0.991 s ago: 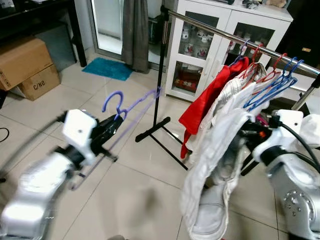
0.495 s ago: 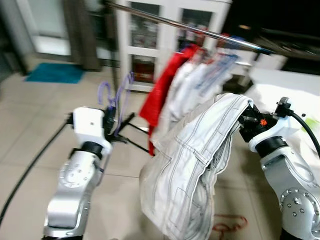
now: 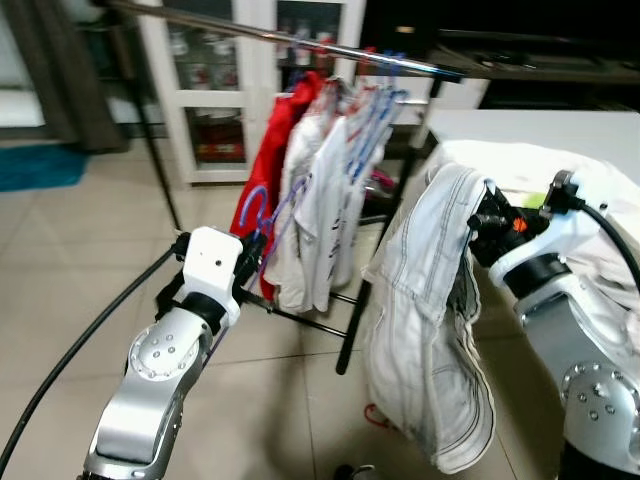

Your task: Hang hanger

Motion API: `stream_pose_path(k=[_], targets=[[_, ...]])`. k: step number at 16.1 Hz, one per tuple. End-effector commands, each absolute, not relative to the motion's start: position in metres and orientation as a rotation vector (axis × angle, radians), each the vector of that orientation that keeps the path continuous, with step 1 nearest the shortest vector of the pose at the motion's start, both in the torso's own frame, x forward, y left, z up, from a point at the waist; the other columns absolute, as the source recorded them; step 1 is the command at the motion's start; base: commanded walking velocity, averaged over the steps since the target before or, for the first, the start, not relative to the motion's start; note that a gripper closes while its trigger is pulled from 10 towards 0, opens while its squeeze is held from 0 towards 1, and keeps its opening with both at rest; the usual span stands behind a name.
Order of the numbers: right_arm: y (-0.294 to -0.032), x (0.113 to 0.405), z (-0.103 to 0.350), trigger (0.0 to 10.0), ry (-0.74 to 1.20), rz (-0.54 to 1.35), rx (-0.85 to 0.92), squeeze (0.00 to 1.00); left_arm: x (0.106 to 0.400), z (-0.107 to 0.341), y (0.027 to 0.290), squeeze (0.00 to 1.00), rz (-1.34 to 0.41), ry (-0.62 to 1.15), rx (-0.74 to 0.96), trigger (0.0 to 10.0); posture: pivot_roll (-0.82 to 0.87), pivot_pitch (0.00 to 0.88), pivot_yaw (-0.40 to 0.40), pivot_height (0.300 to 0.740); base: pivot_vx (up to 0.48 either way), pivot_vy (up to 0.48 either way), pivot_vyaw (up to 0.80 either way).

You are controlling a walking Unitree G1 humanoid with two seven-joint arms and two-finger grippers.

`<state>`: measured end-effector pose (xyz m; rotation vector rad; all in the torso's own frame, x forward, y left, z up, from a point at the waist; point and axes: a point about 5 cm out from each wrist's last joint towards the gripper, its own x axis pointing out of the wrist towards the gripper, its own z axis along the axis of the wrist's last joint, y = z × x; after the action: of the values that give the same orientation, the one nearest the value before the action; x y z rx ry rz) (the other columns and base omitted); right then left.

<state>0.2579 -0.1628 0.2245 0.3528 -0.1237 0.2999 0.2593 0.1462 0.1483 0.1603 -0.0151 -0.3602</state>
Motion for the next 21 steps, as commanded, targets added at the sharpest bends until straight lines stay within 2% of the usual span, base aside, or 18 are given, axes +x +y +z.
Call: stream_pose_path(k=[1,11,13,17,18,19,21], targets=[[-0.163,0.257,0.240,10.0,-0.187,0.320,0.346,0.00,0.259,0.153,0.146,0.00,-0.368,-0.043,0.172,10.0,0.01,0.001,-0.071,0.740,0.000,0.000,-0.80],[-0.179,0.266,0.292,10.0,-0.362,0.287,0.337,0.00,0.255,0.156,0.136,0.00,-0.494,-0.057,0.170,10.0,0.01,0.000,-0.053,0.740,0.000,0.000,-0.80],[-0.189,0.266,0.314,10.0,-0.444,0.283,0.370,0.00,0.234,0.145,0.121,0.00,-0.714,0.027,0.180,10.0,0.01,0.000,-0.054,0.740,0.000,0.000,-0.80],[-0.198,0.268,0.319,10.0,-0.458,0.259,0.369,0.00,0.243,0.142,0.139,0.00,-0.588,0.034,0.242,10.0,0.01,0.000,-0.061,0.740,0.000,0.000,-0.80],[-0.197,0.269,0.325,10.0,-0.483,0.266,0.384,0.00,0.251,0.140,0.153,0.00,-0.448,0.042,0.283,10.0,0.01,0.000,-0.061,0.740,0.000,0.000,-0.80],[-0.196,0.270,0.328,10.0,-0.495,0.268,0.389,0.00,0.254,0.142,0.159,0.00,-0.404,0.022,0.285,10.0,0.01,0.000,-0.060,0.740,0.000,0.000,-0.80],[-0.193,0.273,0.329,10.0,-0.495,0.272,0.396,0.00,0.256,0.146,0.159,0.00,-0.381,0.003,0.277,10.0,0.01,0.000,-0.059,0.740,0.000,0.000,-0.80]])
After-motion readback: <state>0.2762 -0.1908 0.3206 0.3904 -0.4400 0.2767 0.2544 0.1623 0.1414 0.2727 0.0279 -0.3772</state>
